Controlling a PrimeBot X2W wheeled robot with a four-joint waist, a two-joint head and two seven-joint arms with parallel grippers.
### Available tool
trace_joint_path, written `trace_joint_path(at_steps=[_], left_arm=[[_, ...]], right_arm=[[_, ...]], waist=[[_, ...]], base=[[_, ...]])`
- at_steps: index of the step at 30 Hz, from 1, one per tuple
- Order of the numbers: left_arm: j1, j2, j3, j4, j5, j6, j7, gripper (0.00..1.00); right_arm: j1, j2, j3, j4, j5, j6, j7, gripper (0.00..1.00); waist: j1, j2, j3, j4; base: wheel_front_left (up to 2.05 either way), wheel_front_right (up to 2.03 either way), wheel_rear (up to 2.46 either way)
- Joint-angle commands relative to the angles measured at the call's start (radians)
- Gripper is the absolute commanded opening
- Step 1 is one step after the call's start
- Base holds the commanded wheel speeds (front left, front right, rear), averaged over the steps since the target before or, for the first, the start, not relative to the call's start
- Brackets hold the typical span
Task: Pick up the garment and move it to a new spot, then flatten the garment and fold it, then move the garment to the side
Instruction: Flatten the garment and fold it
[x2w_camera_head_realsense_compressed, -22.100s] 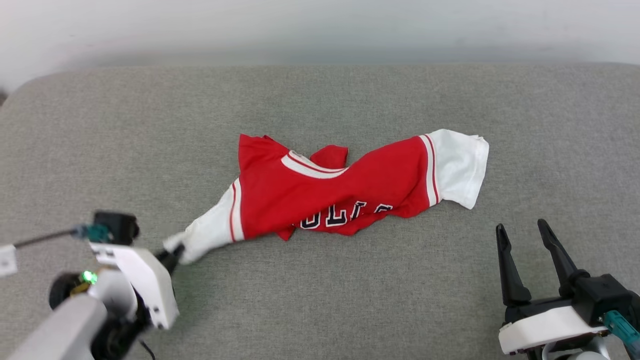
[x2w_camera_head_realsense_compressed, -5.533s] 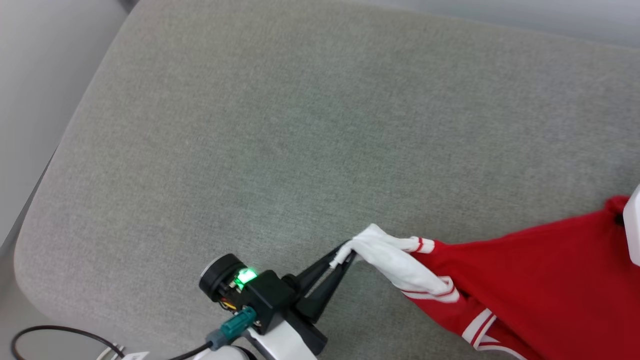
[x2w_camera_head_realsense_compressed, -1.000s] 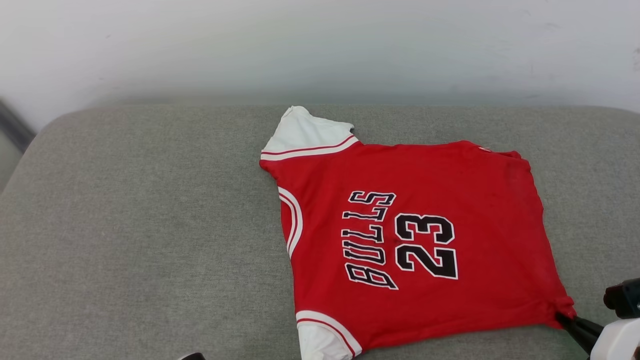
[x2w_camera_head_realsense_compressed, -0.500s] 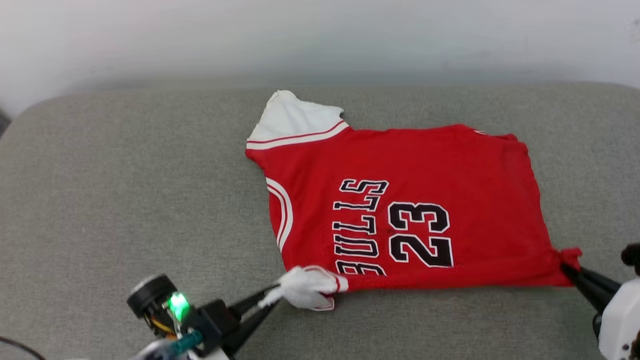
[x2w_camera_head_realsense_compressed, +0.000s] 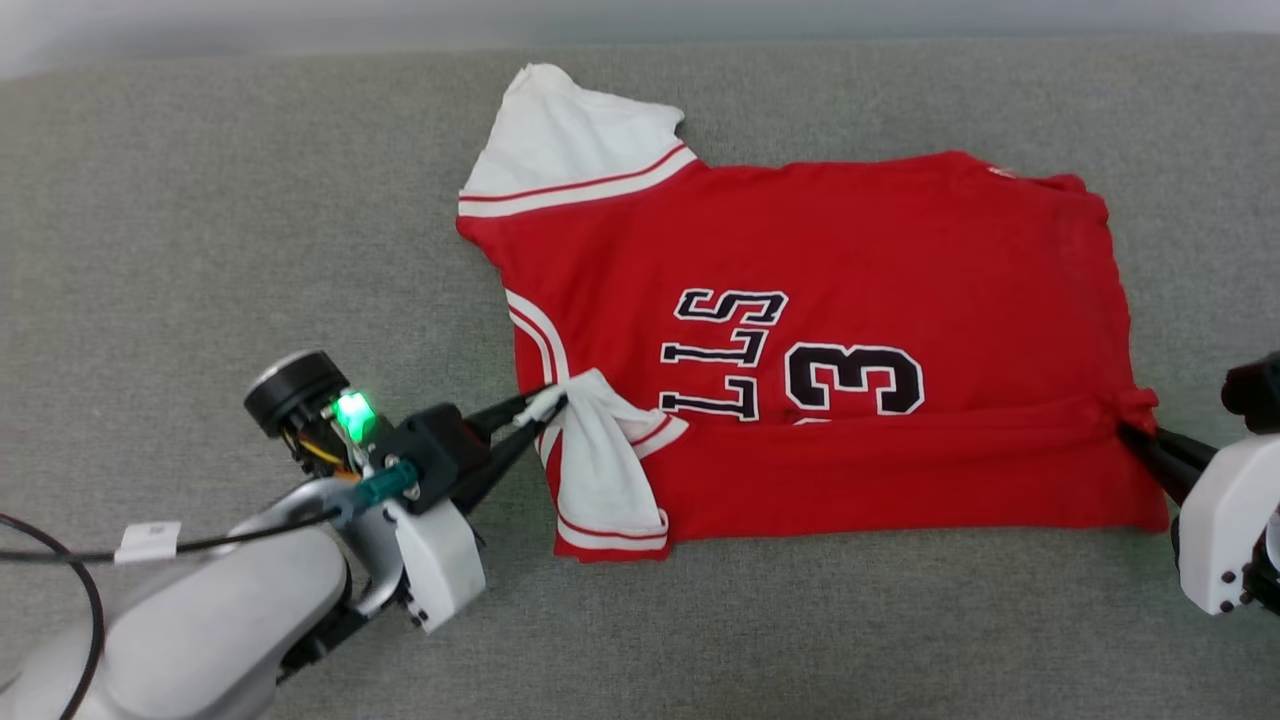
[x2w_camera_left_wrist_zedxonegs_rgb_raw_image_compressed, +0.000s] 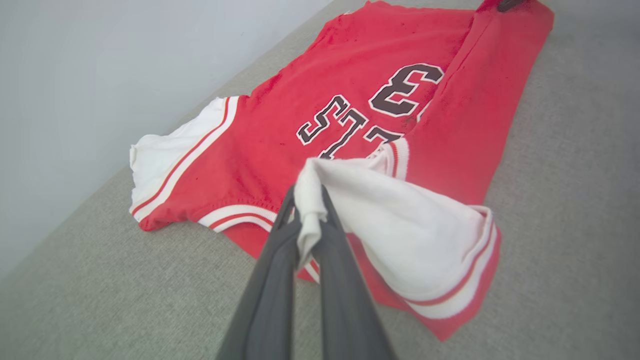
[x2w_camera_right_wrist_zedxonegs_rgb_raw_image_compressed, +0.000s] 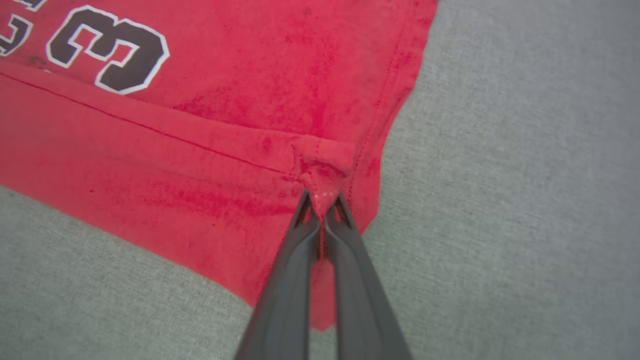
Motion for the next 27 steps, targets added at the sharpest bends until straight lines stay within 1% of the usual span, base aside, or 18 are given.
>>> trace_joint_path(at_steps=[1, 8, 13, 14, 15, 19, 22, 27], left_arm=[[-0.029, -0.010, 0.002, 0.026, 0.002, -0.015, 0.006, 0.00], [-0.098, -0.073, -0.004, 0.166, -0.001, -0.055, 0.012, 0.00], [-0.109, -0.111, -0.016, 0.250, -0.013, -0.074, 0.011, 0.00], [-0.111, -0.122, -0.018, 0.271, -0.013, -0.073, 0.010, 0.39], [-0.111, -0.131, -0.019, 0.294, -0.013, -0.068, 0.008, 1.00], [-0.106, -0.170, -0.009, 0.362, -0.021, -0.049, -0.025, 1.00], [-0.085, -0.191, 0.015, 0.391, -0.050, -0.029, -0.056, 1.00], [-0.028, -0.202, 0.067, 0.397, -0.124, 0.030, -0.068, 1.00]], right_arm=[[-0.023, 0.012, 0.002, 0.006, -0.012, -0.001, 0.014, 0.00], [-0.073, 0.046, 0.013, 0.049, -0.056, -0.001, 0.068, 0.00], [-0.087, 0.065, 0.015, 0.068, -0.053, -0.001, 0.081, 0.00], [-0.089, 0.073, 0.005, 0.080, -0.047, -0.001, 0.087, 0.42], [-0.089, 0.078, 0.002, 0.084, -0.045, -0.001, 0.092, 1.00], [-0.089, 0.092, -0.003, 0.080, -0.055, -0.001, 0.076, 1.00], [-0.077, 0.093, -0.012, 0.075, -0.048, -0.001, 0.070, 1.00], [-0.037, 0.103, -0.046, 0.064, -0.046, -0.001, 0.085, 1.00]], waist=[[-0.0002, -0.0001, 0.034, -0.006], [-0.0002, -0.0001, 0.072, -0.012], [-0.0002, -0.0001, 0.078, -0.015], [-0.0002, -0.0001, 0.076, -0.015], [-0.0002, -0.0001, 0.073, -0.015], [-0.0002, -0.0001, 0.045, -0.012], [-0.0002, -0.0001, 0.008, -0.008], [-0.0002, -0.0001, -0.073, 0.004]], base=[[0.00, 0.00, 0.00], [0.00, 0.00, 0.00], [0.00, 0.00, 0.00], [0.00, 0.00, 0.00], [0.00, 0.00, 0.00], [0.00, 0.00, 0.00], [0.00, 0.00, 0.00], [0.00, 0.00, 0.00]])
